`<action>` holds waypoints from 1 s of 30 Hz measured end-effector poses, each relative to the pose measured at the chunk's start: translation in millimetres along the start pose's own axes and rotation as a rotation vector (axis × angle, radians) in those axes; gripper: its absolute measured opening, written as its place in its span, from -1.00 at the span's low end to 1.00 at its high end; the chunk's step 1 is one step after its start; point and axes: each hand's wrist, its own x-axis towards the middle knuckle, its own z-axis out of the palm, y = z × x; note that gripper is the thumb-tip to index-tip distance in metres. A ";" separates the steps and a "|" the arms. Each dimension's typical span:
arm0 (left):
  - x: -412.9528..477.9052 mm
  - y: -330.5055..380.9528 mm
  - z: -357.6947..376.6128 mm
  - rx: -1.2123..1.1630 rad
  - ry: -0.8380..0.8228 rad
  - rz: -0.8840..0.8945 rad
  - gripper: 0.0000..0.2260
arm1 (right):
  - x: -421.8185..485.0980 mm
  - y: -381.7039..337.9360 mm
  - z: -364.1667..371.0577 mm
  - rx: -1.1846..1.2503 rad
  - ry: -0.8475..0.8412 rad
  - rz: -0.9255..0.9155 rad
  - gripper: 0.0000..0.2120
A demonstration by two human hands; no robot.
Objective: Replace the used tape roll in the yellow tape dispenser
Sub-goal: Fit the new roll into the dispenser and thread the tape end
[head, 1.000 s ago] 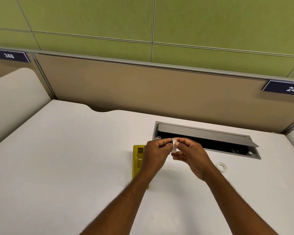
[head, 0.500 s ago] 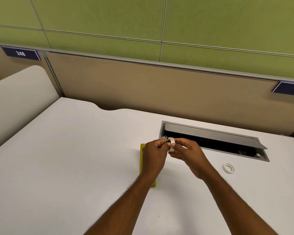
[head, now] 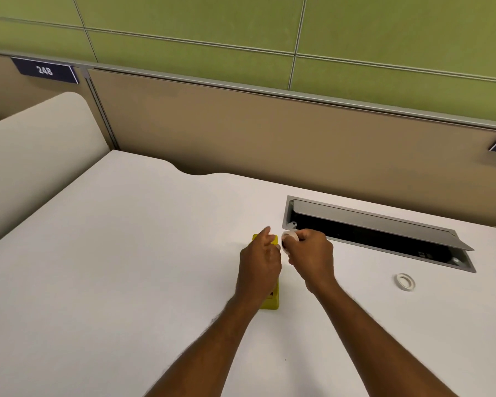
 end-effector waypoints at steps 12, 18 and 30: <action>-6.4 -85.4 -2.5 0.137 -0.313 0.041 0.08 | -4.6 2.0 37.8 -0.131 -0.006 -0.003 -0.86; -2.2 -98.7 0.8 0.070 -0.352 0.125 0.00 | 1.3 1.9 50.2 -0.226 0.033 -0.045 -0.83; -3.3 -121.2 13.0 0.148 -0.359 0.149 0.06 | 5.5 9.8 59.2 -0.392 0.047 -0.087 -0.81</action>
